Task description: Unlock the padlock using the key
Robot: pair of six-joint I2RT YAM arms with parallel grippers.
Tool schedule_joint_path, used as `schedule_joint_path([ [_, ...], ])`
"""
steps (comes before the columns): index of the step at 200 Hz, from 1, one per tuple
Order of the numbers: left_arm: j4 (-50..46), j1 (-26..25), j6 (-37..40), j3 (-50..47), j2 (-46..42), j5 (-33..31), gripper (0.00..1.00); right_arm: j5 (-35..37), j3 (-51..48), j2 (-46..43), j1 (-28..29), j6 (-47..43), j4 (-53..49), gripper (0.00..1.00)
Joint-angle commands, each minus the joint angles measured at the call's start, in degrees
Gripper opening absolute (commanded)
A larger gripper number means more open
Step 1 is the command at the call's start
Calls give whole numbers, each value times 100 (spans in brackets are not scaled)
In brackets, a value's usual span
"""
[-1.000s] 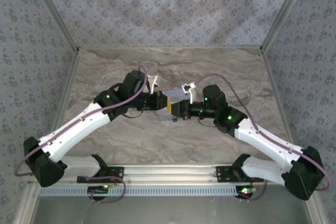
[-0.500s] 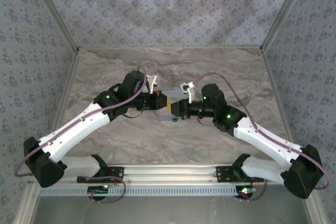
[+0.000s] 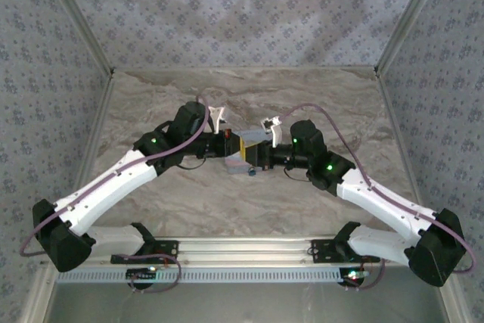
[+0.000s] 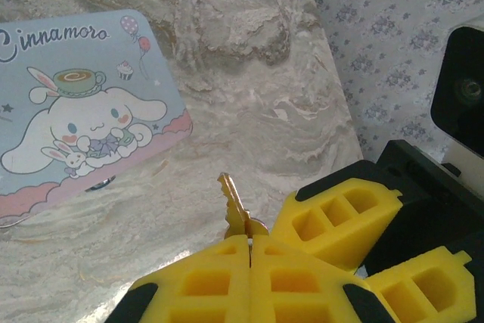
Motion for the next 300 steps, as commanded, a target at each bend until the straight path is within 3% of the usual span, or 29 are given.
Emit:
schedule_joint_path([
  [1, 247, -117, -97, 45, -185, 715, 0, 478, 205, -1, -60, -201, 34, 24],
  [107, 24, 118, -295, 238, -332, 773, 0, 175, -230, -760, -209, -101, -41, 34],
  [194, 55, 127, -367, 295, -331, 865, 0, -136, 65, -564, -175, -146, 30, 35],
  [215, 70, 126, -373, 287, -322, 865, 0, -220, 80, -501, -120, -116, 116, 40],
  [272, 118, 127, -418, 267, -308, 913, 0, -30, 235, -379, -55, -282, -7, 40],
  [300, 205, 129, -465, 233, -310, 966, 0, 17, 346, -268, -26, -372, -86, 33],
])
